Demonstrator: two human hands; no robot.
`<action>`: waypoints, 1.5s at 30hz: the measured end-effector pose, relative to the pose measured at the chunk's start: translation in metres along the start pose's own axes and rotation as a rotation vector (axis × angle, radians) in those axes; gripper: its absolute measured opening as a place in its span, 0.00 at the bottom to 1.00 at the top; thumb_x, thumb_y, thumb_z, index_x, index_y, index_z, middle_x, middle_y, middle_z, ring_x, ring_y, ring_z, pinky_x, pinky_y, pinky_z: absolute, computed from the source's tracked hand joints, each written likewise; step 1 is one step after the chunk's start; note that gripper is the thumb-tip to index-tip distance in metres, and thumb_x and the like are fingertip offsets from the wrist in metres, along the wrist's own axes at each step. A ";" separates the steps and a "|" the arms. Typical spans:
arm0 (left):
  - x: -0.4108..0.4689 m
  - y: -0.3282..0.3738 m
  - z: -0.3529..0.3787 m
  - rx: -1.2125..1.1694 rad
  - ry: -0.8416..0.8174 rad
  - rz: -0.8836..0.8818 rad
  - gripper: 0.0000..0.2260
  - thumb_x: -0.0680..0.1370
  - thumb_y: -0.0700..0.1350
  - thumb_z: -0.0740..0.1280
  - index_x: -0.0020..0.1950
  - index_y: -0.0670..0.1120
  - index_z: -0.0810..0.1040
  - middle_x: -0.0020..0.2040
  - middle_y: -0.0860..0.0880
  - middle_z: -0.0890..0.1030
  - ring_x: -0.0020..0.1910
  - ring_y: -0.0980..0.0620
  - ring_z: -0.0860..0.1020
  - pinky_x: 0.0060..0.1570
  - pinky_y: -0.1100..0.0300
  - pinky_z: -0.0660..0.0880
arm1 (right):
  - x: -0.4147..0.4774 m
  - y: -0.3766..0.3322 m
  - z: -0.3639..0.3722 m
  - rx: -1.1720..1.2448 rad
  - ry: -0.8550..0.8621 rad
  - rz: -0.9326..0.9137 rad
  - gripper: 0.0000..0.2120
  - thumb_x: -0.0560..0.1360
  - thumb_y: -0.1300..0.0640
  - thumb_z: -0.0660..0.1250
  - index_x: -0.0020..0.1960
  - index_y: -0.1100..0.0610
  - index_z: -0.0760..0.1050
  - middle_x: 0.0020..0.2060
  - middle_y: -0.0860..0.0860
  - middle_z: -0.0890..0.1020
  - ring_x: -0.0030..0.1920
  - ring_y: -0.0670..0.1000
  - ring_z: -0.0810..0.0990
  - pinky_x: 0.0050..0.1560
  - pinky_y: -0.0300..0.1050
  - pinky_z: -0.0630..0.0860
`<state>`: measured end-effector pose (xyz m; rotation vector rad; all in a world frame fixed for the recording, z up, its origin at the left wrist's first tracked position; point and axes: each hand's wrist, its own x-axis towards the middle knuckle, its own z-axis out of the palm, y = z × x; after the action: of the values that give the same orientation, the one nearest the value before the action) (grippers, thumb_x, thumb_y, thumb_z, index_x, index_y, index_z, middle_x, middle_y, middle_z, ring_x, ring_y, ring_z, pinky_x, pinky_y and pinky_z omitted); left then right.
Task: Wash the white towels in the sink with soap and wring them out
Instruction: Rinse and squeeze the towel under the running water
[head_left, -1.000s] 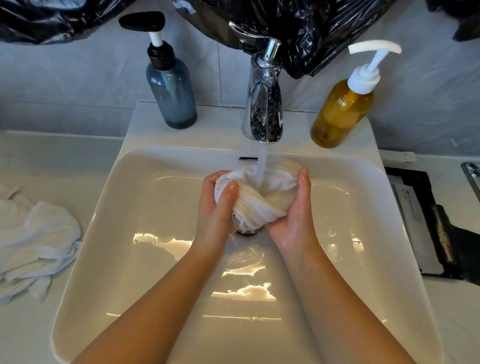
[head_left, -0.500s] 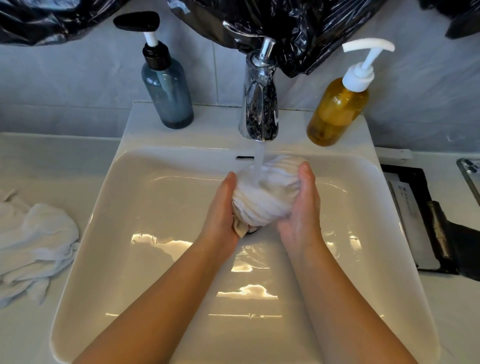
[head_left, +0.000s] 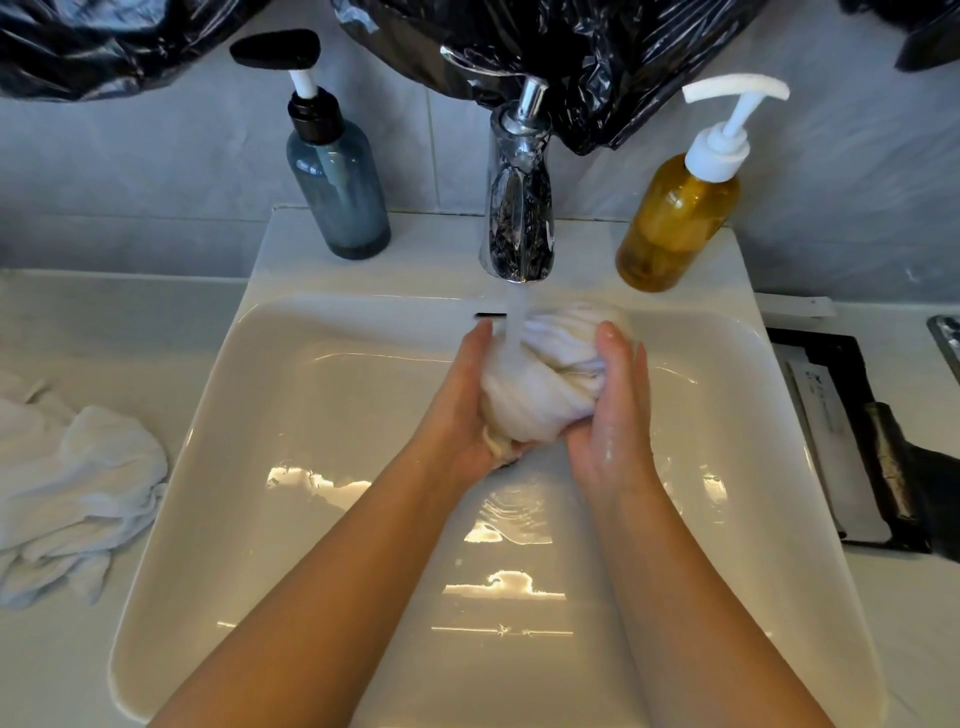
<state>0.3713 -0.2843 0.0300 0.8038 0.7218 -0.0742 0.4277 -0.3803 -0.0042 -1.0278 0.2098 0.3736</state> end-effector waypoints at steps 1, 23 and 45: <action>-0.002 0.001 -0.005 0.004 -0.003 0.010 0.23 0.81 0.62 0.56 0.53 0.45 0.80 0.34 0.46 0.81 0.29 0.48 0.79 0.26 0.64 0.71 | -0.003 0.002 0.003 -0.026 -0.046 -0.023 0.22 0.74 0.53 0.67 0.64 0.62 0.73 0.51 0.56 0.84 0.49 0.54 0.85 0.46 0.49 0.81; -0.011 -0.009 -0.034 0.064 0.321 0.227 0.14 0.79 0.53 0.65 0.53 0.44 0.82 0.47 0.44 0.86 0.50 0.45 0.84 0.43 0.54 0.80 | -0.014 0.001 0.016 0.048 -0.288 0.322 0.27 0.74 0.40 0.61 0.64 0.58 0.77 0.58 0.57 0.83 0.59 0.54 0.82 0.59 0.49 0.79; -0.015 -0.011 -0.024 -0.117 0.065 0.149 0.26 0.79 0.61 0.50 0.49 0.45 0.80 0.34 0.42 0.77 0.30 0.45 0.74 0.34 0.57 0.65 | 0.000 -0.001 0.033 -0.233 -0.401 -0.008 0.06 0.66 0.61 0.64 0.42 0.59 0.76 0.36 0.50 0.82 0.39 0.49 0.80 0.38 0.43 0.77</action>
<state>0.3429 -0.2790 0.0205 0.7485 0.7191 0.1279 0.4282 -0.3521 0.0130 -1.1582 -0.2029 0.5978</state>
